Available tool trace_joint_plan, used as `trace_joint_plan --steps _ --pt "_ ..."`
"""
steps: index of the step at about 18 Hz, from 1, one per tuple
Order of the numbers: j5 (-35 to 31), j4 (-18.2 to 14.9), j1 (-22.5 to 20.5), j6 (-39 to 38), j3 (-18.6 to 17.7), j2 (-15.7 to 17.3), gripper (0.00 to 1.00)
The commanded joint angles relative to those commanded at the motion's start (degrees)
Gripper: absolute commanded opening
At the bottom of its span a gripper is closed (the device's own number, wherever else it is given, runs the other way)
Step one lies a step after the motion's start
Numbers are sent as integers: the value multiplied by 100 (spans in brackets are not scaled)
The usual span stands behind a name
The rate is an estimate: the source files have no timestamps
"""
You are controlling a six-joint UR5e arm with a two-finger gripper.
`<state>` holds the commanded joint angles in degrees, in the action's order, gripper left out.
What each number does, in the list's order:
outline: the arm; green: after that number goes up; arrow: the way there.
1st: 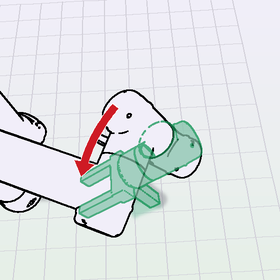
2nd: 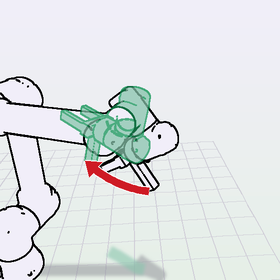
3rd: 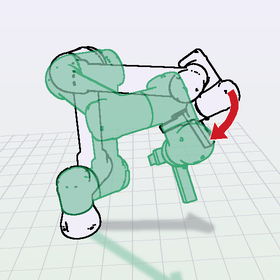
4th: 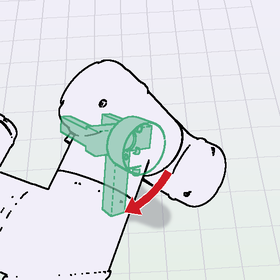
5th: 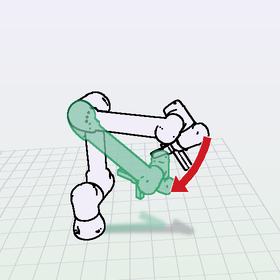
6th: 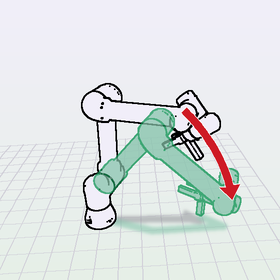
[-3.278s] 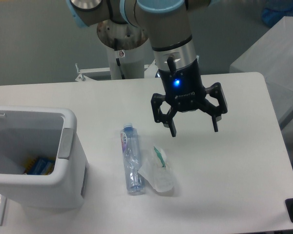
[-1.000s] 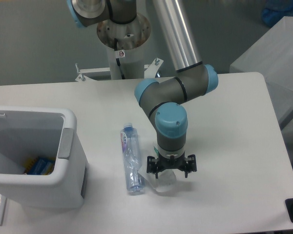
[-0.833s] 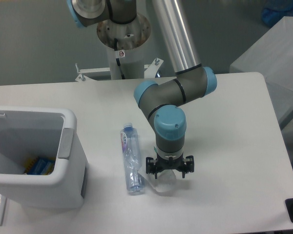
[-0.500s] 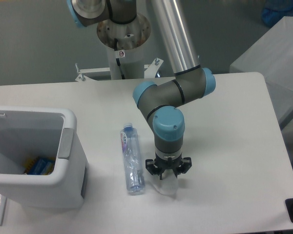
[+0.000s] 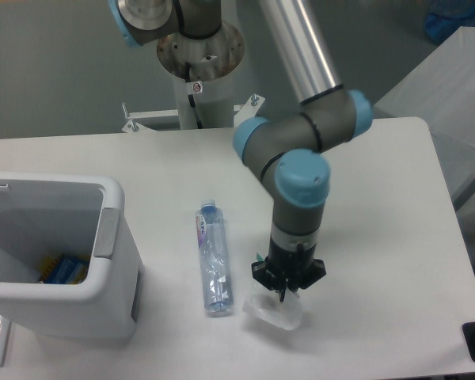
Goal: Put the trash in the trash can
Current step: 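Lift the tissue and carry it over the white trash bin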
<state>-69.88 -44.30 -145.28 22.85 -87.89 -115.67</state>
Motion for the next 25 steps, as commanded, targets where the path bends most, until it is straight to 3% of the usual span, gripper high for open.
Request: trace_joint_plan --steps 8,16,20,25 --pt "924 44 149 -2301 896 519 0" --pt "924 35 834 -2795 783 1415 0" --pt "915 26 1361 -2769 642 1556 0" --pt "897 53 2064 -2716 423 1469 0"
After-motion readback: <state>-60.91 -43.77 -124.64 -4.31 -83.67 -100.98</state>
